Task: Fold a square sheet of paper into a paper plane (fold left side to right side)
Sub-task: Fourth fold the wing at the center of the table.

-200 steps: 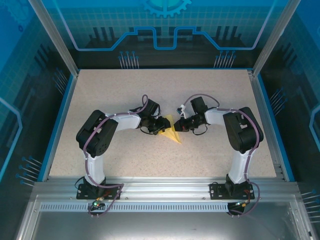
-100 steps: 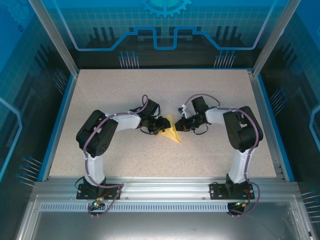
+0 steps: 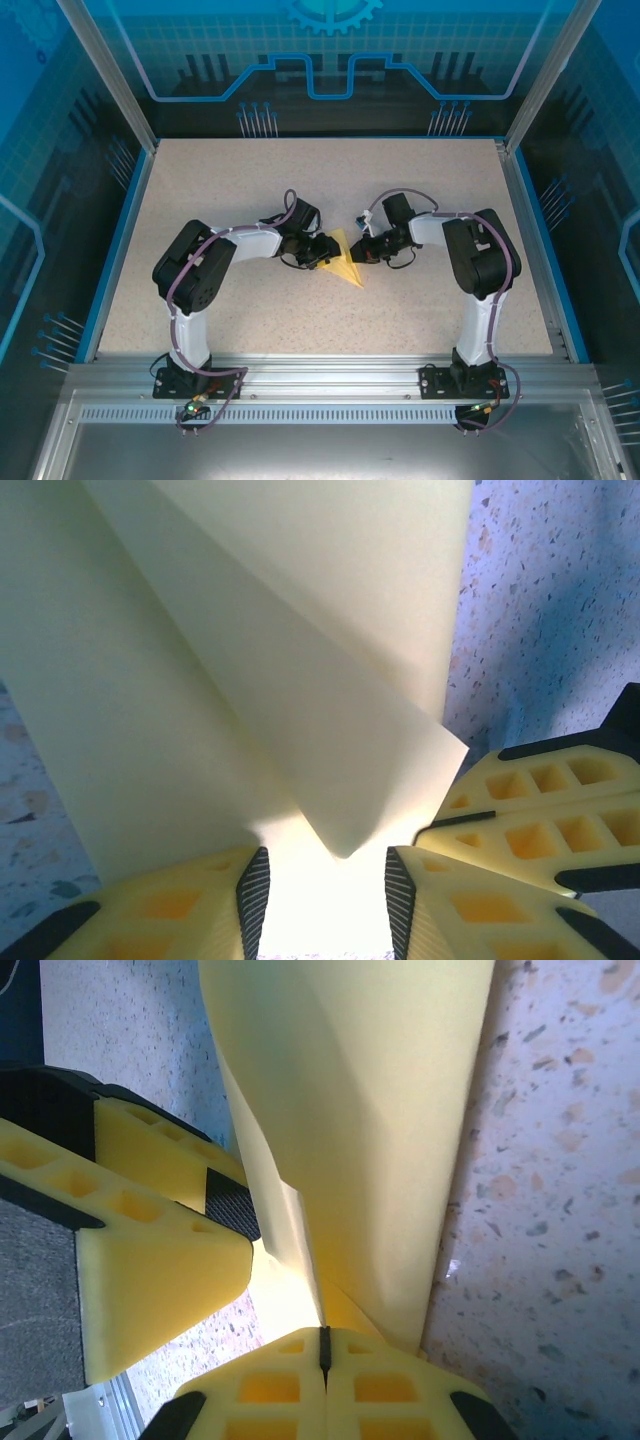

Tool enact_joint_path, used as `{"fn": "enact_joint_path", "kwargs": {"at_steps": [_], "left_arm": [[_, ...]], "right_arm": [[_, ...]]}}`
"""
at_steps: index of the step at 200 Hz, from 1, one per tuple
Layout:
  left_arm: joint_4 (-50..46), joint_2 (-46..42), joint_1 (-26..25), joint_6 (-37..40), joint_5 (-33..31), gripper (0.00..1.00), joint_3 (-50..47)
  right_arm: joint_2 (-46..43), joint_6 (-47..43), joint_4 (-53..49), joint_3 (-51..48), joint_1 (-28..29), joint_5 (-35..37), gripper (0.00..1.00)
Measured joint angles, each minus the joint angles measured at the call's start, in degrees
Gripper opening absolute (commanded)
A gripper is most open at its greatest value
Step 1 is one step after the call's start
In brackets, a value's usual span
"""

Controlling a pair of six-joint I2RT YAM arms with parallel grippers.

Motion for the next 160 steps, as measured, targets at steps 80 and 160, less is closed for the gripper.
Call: {"fn": "enact_joint_path", "kwargs": {"at_steps": [80,160], "left_arm": [[0.0,0.1,0.0,0.0,0.0,0.40,0.0],[0.0,0.1,0.0,0.0,0.0,0.40,0.0]], "right_arm": [[-0.1,0.0,0.1,-0.1,-0.9,0.0,0.01],[-0.1,0.0,-0.2,-0.1,-1.0,0.3,0.00]]}}
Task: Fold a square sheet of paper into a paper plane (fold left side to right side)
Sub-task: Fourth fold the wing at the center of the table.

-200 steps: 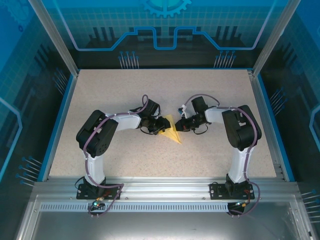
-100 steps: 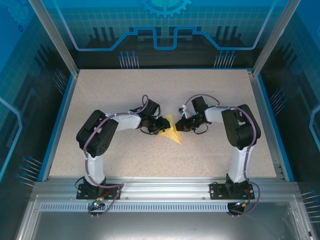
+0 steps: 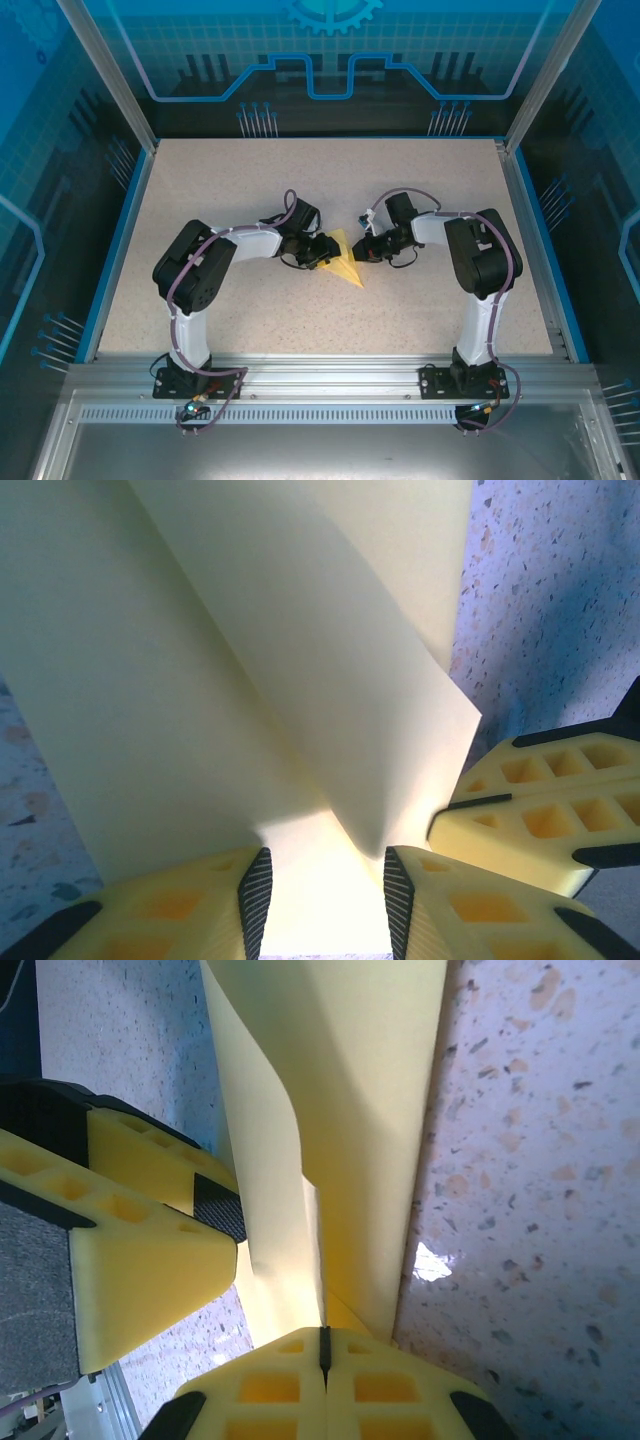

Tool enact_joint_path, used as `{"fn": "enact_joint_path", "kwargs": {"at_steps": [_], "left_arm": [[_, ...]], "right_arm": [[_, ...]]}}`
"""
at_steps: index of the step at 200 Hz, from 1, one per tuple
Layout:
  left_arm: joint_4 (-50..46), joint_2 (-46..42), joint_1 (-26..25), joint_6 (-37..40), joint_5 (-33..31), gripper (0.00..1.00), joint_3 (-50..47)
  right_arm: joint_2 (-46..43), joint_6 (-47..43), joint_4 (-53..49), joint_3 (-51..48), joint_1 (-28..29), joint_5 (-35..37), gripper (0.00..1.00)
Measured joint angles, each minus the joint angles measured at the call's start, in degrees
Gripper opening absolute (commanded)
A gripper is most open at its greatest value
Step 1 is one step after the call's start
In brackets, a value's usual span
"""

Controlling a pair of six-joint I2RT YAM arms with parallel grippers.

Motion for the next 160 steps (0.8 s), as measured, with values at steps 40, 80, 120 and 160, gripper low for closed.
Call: {"fn": "enact_joint_path", "kwargs": {"at_steps": [40,80,120,160], "left_arm": [[0.0,0.0,0.0,0.0,0.0,0.40,0.0],[0.0,0.0,0.0,0.0,0.0,0.40,0.0],[0.0,0.0,0.0,0.0,0.0,0.40,0.0],[0.0,0.0,0.0,0.0,0.0,0.40,0.0]], "right_arm": [[0.0,0.0,-1.6,0.0,0.0,1.7,0.00],[0.2,0.0,-2.7,0.5,0.0,2.1,0.00],[0.3,0.0,-3.3,1.0,0.0,2.3,0.00],[0.4,-0.5,-4.2,2.1,0.0,2.7,0.00]]}}
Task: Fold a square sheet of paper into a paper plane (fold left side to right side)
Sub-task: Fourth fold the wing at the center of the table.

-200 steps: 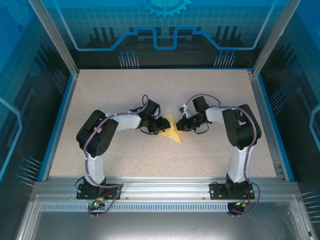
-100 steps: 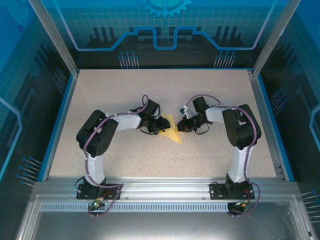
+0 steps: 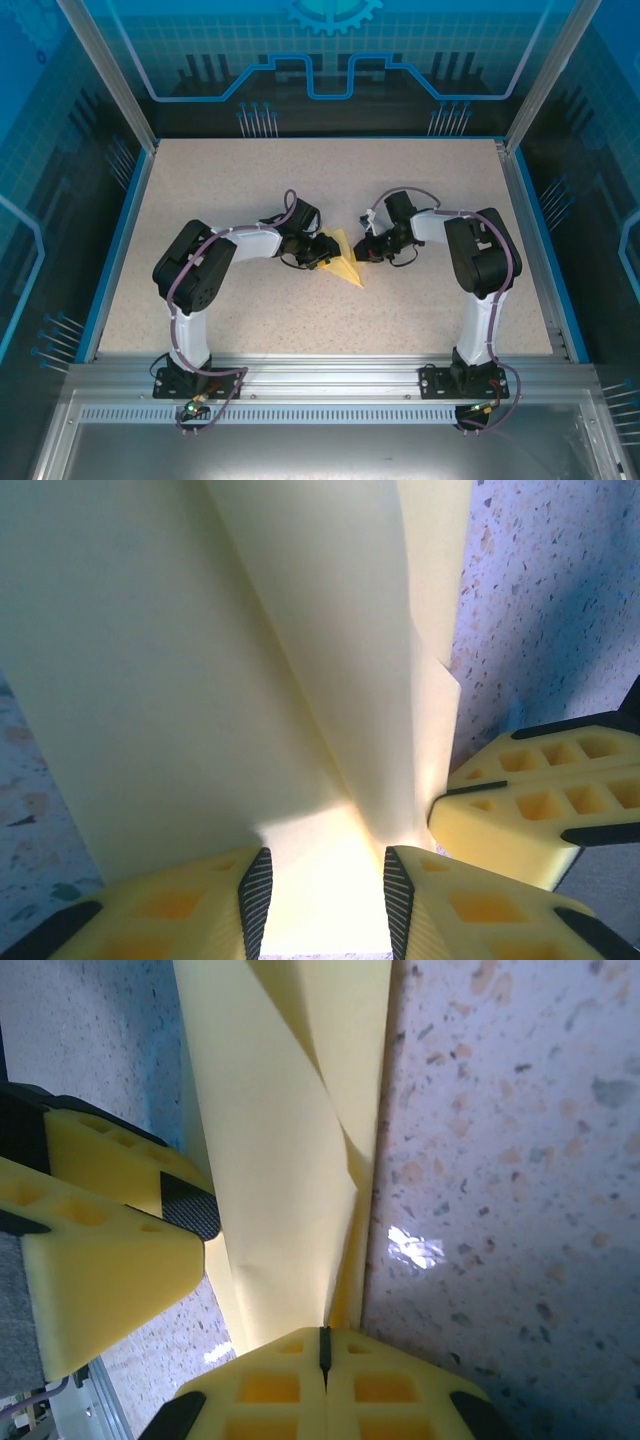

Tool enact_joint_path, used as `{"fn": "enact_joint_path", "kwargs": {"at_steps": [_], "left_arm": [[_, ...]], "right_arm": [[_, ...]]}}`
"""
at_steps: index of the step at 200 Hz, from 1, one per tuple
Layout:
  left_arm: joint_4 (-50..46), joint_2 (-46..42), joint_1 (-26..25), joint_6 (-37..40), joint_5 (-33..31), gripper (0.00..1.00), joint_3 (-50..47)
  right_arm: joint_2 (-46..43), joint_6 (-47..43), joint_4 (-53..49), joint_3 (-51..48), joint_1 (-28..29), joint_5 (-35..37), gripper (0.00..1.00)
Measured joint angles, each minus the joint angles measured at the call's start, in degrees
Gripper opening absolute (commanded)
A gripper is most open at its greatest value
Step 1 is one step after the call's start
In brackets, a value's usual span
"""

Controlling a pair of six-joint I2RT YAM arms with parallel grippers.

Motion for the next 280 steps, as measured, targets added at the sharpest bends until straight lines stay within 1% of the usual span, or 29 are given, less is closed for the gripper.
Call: {"fn": "enact_joint_path", "kwargs": {"at_steps": [79,114,160,201,237,280], "left_arm": [[0.0,0.0,0.0,0.2,0.0,0.40,0.0],[-0.6,0.0,0.0,0.5,0.0,0.43,0.4],[-7.5,-2.2,-0.3,3.5,-1.8,0.45,3.7],[-11.1,-3.1,-0.3,5.9,-1.9,0.43,10.5],[-11.7,2.3,-0.3,6.6,-1.4,0.43,16.5],[-13.6,7.8,-0.1,7.5,-1.3,0.43,17.7]], "right_arm": [[1.5,-0.7,-2.3,1.8,0.1,0.2,0.00],[2.4,-1.0,-4.7,3.5,0.2,0.6,0.00],[2.7,-1.1,-6.4,4.5,0.4,1.5,0.00],[2.8,-1.2,-6.5,4.5,0.4,1.5,0.00],[2.8,-1.4,-6.5,4.5,0.4,1.5,0.00],[2.8,-1.5,-6.6,4.6,0.4,1.5,0.00]]}}
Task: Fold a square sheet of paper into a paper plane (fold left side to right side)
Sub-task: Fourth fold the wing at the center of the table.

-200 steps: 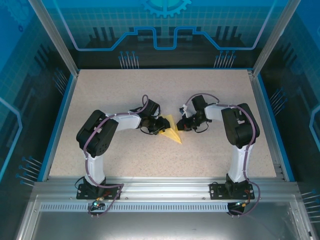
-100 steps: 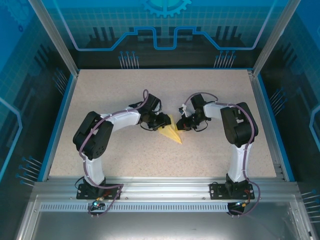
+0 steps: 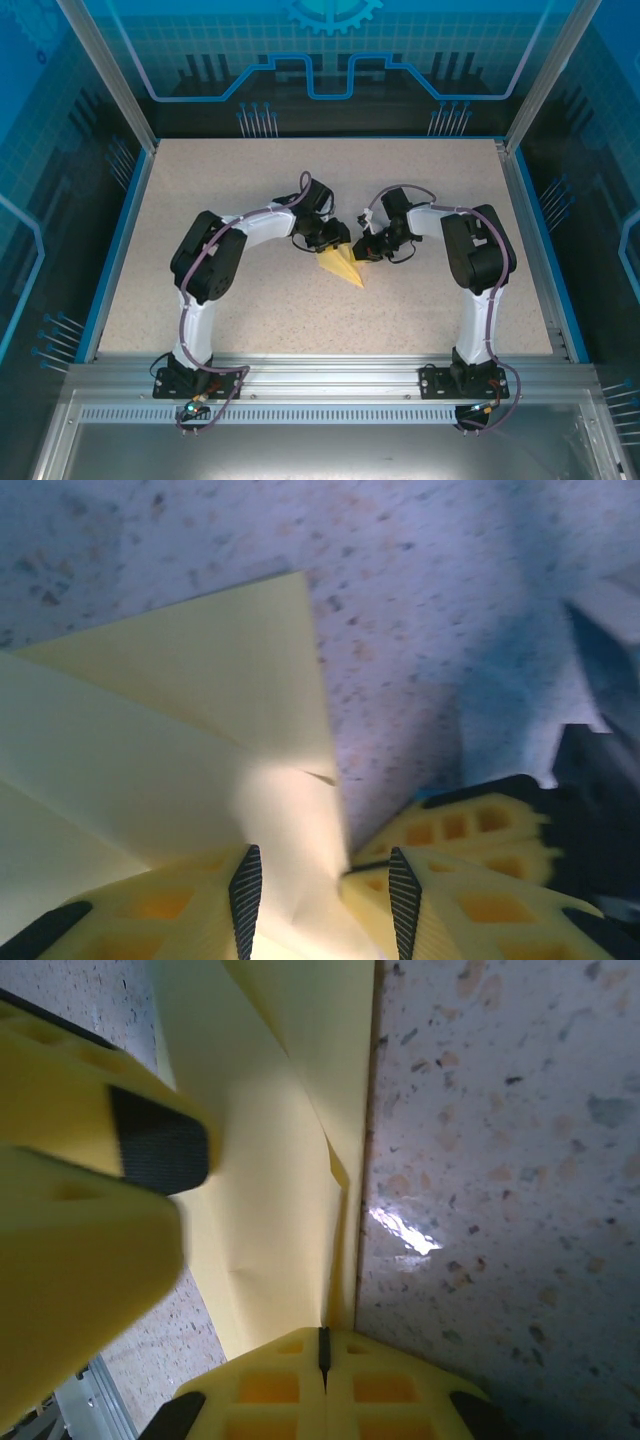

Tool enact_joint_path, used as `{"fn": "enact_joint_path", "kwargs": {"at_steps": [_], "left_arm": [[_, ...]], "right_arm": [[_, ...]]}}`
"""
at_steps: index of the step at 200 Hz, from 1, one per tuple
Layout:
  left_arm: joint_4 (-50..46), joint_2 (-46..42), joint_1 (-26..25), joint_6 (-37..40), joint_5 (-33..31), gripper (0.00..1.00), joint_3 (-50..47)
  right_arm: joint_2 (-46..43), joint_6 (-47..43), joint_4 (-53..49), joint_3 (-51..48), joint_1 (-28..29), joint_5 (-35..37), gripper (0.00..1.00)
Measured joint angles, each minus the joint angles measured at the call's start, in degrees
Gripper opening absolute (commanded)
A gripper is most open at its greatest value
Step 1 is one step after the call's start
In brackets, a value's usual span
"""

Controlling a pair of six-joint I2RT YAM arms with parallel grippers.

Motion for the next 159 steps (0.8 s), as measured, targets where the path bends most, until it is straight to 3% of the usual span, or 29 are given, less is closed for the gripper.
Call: {"fn": "enact_joint_path", "kwargs": {"at_steps": [69,126,159], "left_arm": [[-0.5,2.2,0.4,0.0,0.5,0.43,1.2],[2.5,2.0,0.5,-0.2,1.8,0.42,-0.7],[5.1,1.2,0.7,-0.9,2.1,0.42,-2.6]], "right_arm": [[0.1,0.0,-0.3,0.2,0.0,0.0,0.02],[-3.1,0.6,1.4,-2.4,-0.6,0.1,0.16],[-9.5,0.7,0.5,-4.8,-1.6,-0.3,0.18]]}}
